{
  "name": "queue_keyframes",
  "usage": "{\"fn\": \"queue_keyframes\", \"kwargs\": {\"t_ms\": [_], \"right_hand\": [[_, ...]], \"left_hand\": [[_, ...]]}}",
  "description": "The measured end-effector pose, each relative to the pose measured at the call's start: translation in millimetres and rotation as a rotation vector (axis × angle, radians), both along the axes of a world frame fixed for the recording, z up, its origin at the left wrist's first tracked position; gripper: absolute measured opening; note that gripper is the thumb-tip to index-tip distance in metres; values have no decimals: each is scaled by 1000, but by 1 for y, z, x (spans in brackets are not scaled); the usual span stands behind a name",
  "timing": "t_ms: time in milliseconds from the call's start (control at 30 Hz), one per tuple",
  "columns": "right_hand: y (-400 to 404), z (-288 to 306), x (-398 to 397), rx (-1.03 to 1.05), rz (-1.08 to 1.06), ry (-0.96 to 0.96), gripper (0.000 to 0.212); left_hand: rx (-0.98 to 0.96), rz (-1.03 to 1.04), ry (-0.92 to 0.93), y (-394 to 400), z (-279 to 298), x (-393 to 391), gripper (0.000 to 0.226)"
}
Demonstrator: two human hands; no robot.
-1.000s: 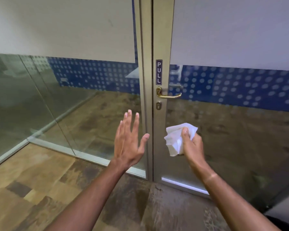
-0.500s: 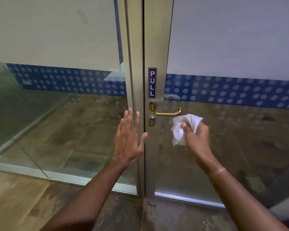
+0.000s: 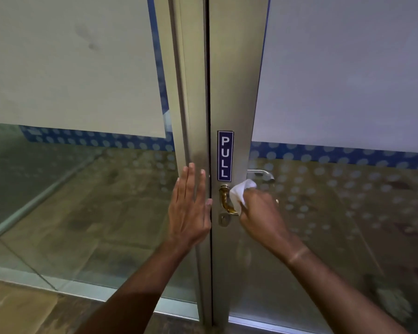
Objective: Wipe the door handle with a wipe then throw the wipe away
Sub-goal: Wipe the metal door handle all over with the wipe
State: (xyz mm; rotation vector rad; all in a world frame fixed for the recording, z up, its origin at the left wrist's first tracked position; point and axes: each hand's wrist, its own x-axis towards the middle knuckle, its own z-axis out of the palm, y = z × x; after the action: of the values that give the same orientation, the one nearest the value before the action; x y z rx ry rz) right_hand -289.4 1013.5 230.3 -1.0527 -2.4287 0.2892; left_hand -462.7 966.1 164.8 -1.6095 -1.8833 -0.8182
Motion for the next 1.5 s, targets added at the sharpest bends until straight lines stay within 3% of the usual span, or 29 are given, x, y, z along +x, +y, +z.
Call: {"fn": "queue_keyframes", "kwargs": {"t_ms": [100, 200, 300, 500, 733, 833, 900, 967, 1133, 1500], "right_hand": [[1, 2, -13, 20, -16, -56, 14], [2, -1, -26, 14, 12, -98, 25], [2, -4, -33, 30, -38, -209, 18], [-7, -3, -45, 78, -50, -259, 38], [-10, 4, -50, 5, -68, -36, 47], [-11, -4, -65, 126, -171, -233, 30], [-19, -8, -71, 141, -235, -448, 34], [-21, -12, -72, 237, -258, -522, 32], [-18, -30, -63, 358, -164, -525, 15], [-12, -49, -42, 471, -116, -351, 27]], "left_hand": [[45, -32, 25, 14, -4, -9, 69], [69, -82, 29, 25, -6, -16, 68], [95, -113, 28, 31, -7, -18, 69], [77, -112, 69, 44, -14, -26, 86], [149, -146, 78, 55, -20, -31, 84], [152, -172, 80, 54, -22, -34, 79], [156, -159, 89, 56, -23, -34, 77], [170, -143, 99, 59, -24, -33, 77], [230, -163, 105, 65, -30, -35, 80], [281, -178, 133, 73, -36, -41, 61]]}}
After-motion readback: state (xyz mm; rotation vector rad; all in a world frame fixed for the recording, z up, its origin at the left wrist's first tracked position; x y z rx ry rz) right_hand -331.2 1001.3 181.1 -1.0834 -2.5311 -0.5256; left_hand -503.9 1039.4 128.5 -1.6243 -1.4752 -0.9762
